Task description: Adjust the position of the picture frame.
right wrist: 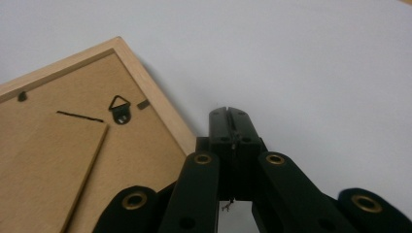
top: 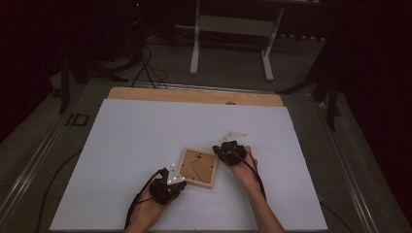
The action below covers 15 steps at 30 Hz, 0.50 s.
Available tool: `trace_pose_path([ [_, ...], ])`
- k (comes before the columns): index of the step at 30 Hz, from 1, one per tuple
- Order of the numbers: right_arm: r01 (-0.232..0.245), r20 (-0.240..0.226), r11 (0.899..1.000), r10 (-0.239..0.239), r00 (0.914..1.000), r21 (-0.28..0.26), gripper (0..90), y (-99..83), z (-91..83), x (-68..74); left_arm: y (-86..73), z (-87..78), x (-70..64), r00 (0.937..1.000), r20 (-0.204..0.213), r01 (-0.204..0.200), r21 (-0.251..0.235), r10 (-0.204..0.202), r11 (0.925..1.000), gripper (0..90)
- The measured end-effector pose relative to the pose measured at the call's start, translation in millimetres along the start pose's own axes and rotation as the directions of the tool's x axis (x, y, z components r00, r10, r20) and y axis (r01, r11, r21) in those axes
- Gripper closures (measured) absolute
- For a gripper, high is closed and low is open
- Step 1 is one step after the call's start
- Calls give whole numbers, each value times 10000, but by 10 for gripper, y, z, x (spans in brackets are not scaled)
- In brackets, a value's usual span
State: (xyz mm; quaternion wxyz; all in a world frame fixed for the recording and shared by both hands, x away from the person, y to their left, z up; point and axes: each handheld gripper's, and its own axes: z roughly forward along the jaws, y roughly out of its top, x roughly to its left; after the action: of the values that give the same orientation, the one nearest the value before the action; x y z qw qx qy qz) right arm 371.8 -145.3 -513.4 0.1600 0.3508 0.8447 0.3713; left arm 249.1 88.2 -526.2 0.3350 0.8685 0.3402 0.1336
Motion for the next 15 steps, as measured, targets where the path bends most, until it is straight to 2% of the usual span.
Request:
trace_pose_path([
  [8,-46,12,9999,46,10000,163,900,-1,-3,-14,12,6,38,9998,-169,88,39,-87,10000,896],
  [15,-133,-19,9996,134,9999,251,900,-48,-66,-43,39,50,143,9978,-521,420,10,-419,9991,896],
])
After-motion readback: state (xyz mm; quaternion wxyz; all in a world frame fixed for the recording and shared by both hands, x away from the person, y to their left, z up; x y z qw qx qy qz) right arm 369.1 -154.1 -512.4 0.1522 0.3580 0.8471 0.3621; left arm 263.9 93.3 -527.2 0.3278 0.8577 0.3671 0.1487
